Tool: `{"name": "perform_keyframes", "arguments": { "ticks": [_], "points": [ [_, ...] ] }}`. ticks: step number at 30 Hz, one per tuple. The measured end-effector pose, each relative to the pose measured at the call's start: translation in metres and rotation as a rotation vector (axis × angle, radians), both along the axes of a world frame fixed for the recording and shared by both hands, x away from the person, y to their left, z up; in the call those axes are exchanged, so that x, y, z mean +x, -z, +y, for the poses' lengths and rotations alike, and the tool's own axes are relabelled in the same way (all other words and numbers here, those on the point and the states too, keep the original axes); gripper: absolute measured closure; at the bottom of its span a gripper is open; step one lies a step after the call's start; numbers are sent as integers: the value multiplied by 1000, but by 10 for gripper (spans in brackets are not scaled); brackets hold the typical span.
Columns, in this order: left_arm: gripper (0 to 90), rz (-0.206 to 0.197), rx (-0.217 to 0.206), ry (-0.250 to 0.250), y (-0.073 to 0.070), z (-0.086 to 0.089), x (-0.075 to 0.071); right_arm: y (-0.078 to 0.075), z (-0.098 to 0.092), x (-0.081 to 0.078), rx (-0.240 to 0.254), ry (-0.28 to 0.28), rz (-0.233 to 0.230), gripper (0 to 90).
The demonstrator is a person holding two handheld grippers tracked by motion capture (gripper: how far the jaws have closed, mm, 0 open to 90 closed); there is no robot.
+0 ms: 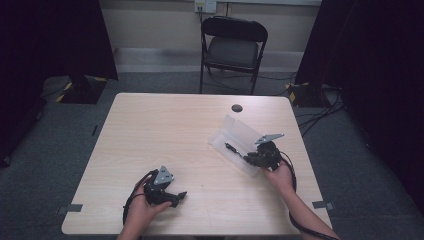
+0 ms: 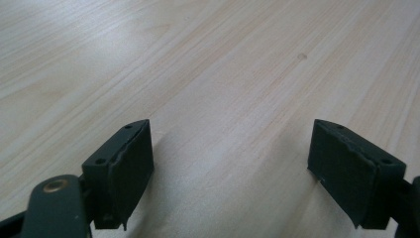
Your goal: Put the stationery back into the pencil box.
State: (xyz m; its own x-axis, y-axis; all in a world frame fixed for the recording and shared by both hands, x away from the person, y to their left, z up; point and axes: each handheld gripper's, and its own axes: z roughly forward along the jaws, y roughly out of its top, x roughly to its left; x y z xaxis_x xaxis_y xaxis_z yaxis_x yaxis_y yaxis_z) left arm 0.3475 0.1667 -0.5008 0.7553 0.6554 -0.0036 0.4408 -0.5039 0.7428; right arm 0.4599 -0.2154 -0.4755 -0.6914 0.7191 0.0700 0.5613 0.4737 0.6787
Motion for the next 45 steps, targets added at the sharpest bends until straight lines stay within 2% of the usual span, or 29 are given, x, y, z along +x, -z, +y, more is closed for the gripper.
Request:
{"name": "perform_keyframes", "arguments": {
  "ticks": [3,4,8,12,16,26,33,45],
  "points": [
    [174,1,-1,1,0,0,0,-3,0,-2,3,12,-15,628],
    [174,1,-1,1,0,0,0,-5,0,-2,18,8,-10,602],
    [174,2,-1,1,0,0,0,-10,2,-5,19,-5,-28,479],
    [173,1,-2,0,0,0,0,-17,1,-9,69,-20,-44,338],
    [174,1,-1,0,0,0,0,-23,2,-15,70,-45,-71,270],
    [174,1,-1,0,0,0,0,-33,6,-31,129,-111,-68,220],
    [173,1,0,-1,0,0,0,-32,8,-43,126,-145,-58,184],
    [173,2,-2,-3,0,0,0,-25,-15,-53,129,-137,-42,163]
  ]
}}
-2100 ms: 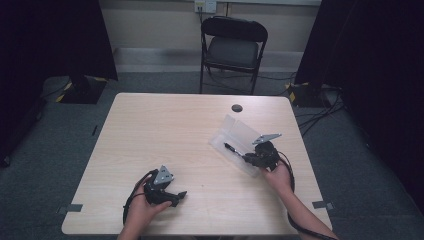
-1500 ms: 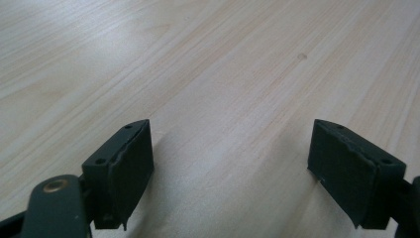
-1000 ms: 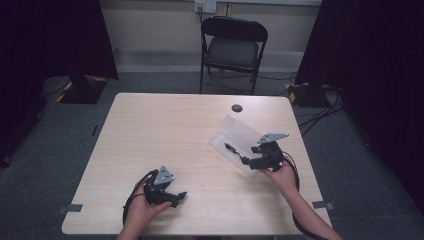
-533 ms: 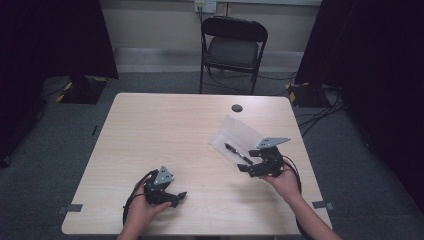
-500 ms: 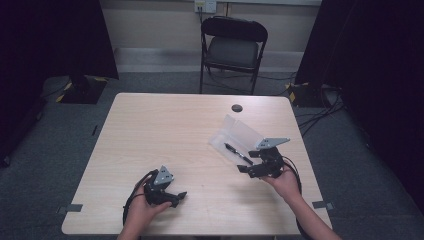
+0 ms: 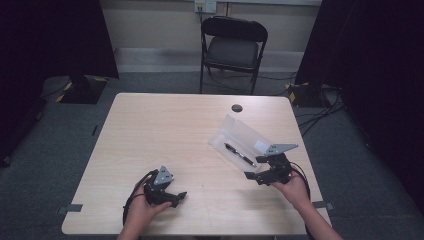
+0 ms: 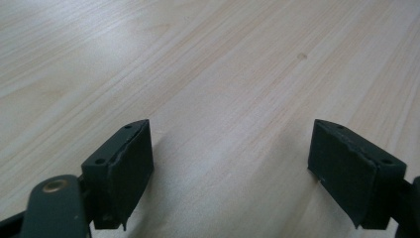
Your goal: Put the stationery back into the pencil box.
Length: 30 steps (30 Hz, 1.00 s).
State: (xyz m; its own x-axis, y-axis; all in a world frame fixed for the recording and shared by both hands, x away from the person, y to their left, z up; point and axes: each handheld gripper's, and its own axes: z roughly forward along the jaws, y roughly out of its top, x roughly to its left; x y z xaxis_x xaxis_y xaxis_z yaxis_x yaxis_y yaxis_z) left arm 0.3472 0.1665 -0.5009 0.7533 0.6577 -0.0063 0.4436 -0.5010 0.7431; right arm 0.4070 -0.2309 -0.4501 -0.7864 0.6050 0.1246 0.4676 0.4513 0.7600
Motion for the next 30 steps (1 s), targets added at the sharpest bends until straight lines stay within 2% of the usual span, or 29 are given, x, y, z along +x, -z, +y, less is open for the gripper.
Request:
{"name": "perform_keyframes", "arguments": {
  "ticks": [2,10,15,20,30],
  "points": [
    [173,0,0,0,0,0,0,0,-4,-1,5,0,9,160],
    [171,0,1,3,0,0,0,0,-18,-8,-4,12,-1,158],
    [171,0,1,3,0,0,0,2,-23,-14,-23,-2,-6,158],
    [171,0,1,3,0,0,0,2,-29,-19,-21,-3,-8,158],
    [171,-1,2,3,0,0,0,11,-42,-27,-20,3,-5,157]
  ]
}}
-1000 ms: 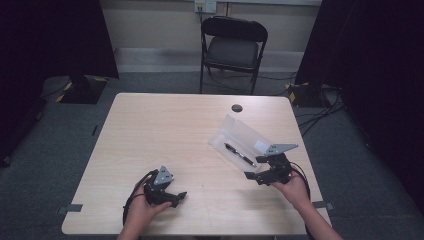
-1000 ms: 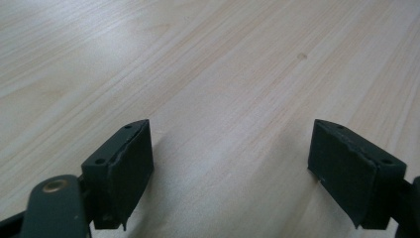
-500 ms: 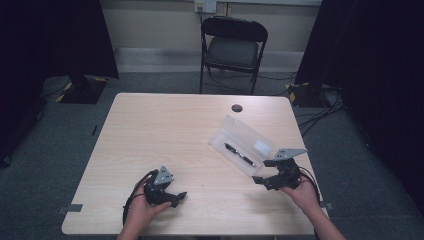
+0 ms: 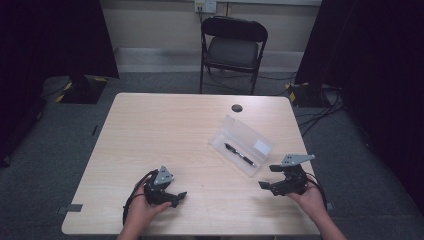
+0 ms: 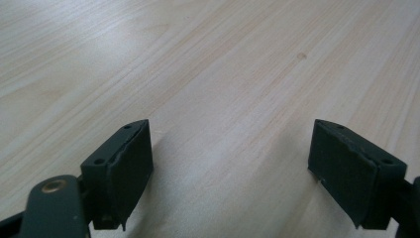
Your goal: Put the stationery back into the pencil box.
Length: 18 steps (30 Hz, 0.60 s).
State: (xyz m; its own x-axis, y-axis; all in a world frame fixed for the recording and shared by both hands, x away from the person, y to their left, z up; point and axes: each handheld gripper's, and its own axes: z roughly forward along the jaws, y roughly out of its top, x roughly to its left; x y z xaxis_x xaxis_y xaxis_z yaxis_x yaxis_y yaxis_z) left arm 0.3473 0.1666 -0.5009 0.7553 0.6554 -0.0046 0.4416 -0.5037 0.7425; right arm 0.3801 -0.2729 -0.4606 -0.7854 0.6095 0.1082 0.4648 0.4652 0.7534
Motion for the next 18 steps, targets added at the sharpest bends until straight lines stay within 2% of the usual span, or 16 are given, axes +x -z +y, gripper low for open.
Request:
{"name": "perform_keyframes", "arguments": {
  "ticks": [10,18],
  "points": [
    [171,0,0,0,0,0,0,6,-11,-6,-10,14,-5,153],
    [171,0,0,0,0,0,0,26,-18,-8,-42,18,10,140]
  ]
}}
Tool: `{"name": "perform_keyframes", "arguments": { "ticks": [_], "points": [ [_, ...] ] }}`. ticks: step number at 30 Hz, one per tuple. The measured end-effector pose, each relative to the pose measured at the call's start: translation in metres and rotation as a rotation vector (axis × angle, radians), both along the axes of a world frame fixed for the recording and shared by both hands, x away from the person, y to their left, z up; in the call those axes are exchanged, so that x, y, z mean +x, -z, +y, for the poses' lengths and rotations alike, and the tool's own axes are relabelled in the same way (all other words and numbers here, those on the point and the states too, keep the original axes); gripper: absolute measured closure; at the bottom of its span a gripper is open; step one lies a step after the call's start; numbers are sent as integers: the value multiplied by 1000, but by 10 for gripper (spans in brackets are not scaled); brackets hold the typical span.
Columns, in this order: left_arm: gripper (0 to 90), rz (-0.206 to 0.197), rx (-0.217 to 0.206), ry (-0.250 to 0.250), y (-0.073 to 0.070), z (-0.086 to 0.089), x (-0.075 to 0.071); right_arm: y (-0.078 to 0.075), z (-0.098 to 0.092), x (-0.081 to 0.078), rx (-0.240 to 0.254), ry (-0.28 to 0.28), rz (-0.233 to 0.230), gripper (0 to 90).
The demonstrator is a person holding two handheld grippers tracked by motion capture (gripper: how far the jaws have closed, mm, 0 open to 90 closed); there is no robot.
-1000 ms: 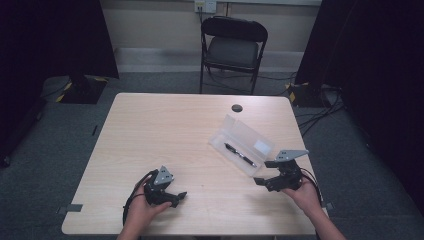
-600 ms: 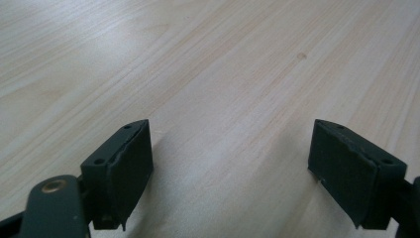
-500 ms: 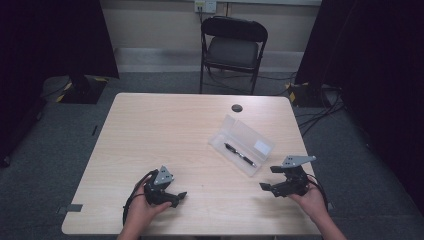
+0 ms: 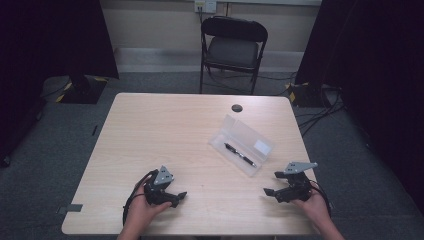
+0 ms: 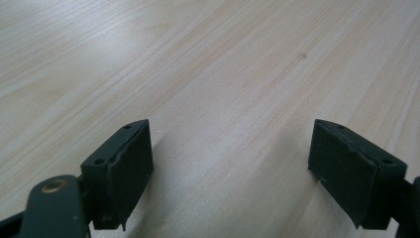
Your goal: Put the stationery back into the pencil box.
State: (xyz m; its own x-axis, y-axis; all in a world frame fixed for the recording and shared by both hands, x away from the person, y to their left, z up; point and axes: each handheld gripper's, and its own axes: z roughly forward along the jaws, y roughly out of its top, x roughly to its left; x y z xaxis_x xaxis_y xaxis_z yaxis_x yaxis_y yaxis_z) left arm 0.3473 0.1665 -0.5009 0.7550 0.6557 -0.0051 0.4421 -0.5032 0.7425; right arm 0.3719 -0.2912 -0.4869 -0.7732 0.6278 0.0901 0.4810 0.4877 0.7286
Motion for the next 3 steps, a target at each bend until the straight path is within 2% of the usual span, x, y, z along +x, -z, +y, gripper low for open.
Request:
{"name": "perform_keyframes", "arguments": {
  "ticks": [3],
  "points": [
    [165,2,-1,2,0,0,0,2,-2,-1,8,-3,-1,140]
  ]
}}
